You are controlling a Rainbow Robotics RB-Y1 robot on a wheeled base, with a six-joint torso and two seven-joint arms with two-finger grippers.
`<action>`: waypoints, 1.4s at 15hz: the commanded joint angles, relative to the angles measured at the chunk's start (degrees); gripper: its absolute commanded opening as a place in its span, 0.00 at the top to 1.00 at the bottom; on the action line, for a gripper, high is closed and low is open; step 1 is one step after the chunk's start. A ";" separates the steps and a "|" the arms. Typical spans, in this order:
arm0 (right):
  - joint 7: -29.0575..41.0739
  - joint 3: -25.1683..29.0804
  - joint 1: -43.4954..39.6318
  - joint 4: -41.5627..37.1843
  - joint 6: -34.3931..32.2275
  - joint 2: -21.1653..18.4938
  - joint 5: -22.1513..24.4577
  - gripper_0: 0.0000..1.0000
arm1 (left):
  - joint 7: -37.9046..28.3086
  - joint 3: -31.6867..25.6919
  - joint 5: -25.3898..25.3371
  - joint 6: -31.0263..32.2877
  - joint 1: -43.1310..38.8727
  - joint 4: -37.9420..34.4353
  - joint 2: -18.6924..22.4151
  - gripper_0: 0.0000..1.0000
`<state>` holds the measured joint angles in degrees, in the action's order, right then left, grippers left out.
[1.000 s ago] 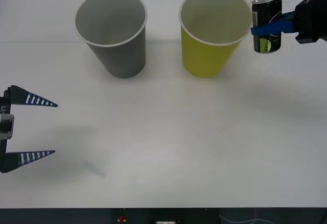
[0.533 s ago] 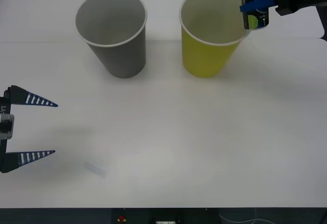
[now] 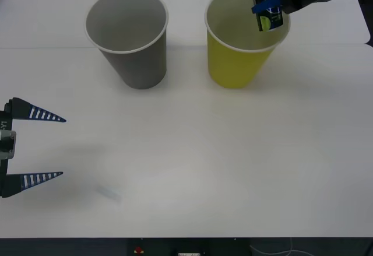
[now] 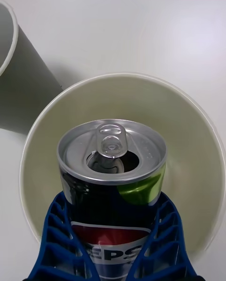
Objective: Put the can into the green bin and the plastic bottle into the gray bin
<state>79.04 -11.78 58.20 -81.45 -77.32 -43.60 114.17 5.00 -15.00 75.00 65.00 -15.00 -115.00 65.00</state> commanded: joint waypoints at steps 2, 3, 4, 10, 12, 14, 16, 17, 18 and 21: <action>-0.38 -1.41 1.39 1.91 0.15 1.24 1.67 1.00 | 0.00 0.00 0.00 0.00 0.00 0.00 0.00 0.00; -0.46 -1.49 1.39 1.91 0.15 1.24 1.58 0.98 | 0.00 0.00 0.00 0.00 0.00 0.00 0.00 0.00; -0.82 -1.49 1.39 1.91 0.15 1.24 1.58 0.86 | 0.00 0.00 0.00 0.00 0.00 0.00 0.00 0.00; -1.70 -1.41 1.39 1.91 -0.55 0.97 1.14 0.00 | 0.00 0.00 0.00 0.00 0.00 0.00 0.00 0.00; -3.28 -1.41 1.31 1.82 -0.46 0.09 -0.88 0.00 | 0.00 0.00 0.00 0.00 0.00 0.00 0.00 0.00; -5.03 -0.26 -0.10 -0.11 -0.46 -1.75 -3.51 0.00 | 0.00 0.00 0.00 0.00 0.00 0.00 0.00 0.00; -7.50 3.69 -4.41 -4.86 -0.46 -3.25 -6.33 0.00 | 0.00 0.00 0.00 0.00 0.00 0.00 0.00 0.00; -9.08 5.01 -5.99 -6.44 -0.46 -3.95 -7.91 0.00 | 0.00 0.00 0.00 0.00 0.00 0.00 0.00 0.00; -11.80 7.21 -9.15 -8.81 -0.46 -5.18 -10.99 0.00 | 0.00 0.00 0.00 0.00 0.00 0.00 0.00 0.00; -16.37 13.45 -18.12 -16.46 -0.64 -8.43 -18.46 0.00 | 0.00 0.00 0.00 0.00 0.00 0.00 0.00 0.00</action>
<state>63.14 0.32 42.12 -96.01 -77.90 -51.26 97.16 5.00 -15.00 75.00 65.00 -15.00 -115.00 65.00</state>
